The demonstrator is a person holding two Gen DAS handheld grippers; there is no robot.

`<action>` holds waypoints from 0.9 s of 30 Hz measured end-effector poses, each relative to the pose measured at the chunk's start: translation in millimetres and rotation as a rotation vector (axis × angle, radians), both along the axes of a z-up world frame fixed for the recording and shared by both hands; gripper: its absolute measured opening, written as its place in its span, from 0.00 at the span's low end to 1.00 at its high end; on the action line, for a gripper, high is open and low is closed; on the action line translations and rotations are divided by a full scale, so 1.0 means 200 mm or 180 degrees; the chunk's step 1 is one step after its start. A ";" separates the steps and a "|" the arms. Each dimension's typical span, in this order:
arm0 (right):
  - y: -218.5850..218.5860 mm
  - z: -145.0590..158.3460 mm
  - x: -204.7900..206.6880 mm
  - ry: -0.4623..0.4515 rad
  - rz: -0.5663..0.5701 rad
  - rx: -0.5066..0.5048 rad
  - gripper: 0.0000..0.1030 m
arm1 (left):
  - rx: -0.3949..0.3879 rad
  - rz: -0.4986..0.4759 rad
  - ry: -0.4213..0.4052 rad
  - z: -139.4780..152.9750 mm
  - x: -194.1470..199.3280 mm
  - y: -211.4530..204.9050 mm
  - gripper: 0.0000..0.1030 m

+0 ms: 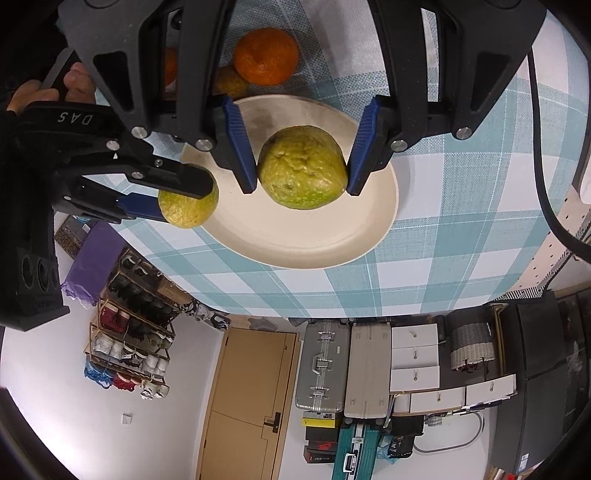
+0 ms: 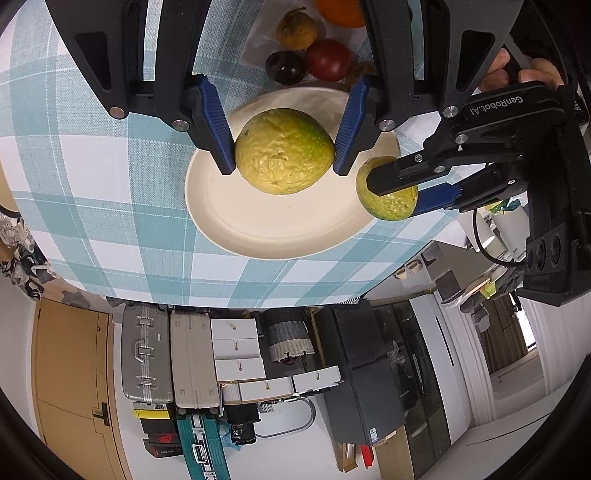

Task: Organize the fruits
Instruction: 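Carry both citrus fruits onto the cream plate and open both tools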

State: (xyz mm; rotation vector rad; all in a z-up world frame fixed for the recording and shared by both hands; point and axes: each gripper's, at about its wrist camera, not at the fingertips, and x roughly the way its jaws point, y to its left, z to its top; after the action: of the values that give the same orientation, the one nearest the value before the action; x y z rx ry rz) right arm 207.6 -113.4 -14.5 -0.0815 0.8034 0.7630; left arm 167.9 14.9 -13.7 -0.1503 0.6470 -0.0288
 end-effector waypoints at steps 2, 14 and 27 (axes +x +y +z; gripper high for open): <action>0.01 -0.01 0.02 0.0010 -0.0021 -0.0015 0.54 | 0.0006 0.0033 0.0020 -0.02 0.02 0.01 0.46; 0.06 -0.06 0.10 0.0011 -0.0104 -0.0140 0.54 | -0.0019 0.0148 0.0117 -0.08 0.09 0.08 0.46; 0.00 0.01 0.05 -0.0161 -0.0194 -0.0104 0.80 | -0.0085 0.0289 0.0018 -0.03 0.03 0.14 0.46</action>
State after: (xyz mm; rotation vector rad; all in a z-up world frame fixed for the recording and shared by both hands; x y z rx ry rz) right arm 218.6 -113.6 -12.7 -0.1048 0.7671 0.6877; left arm 174.3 43.1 -18.8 -0.2054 0.6450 0.0503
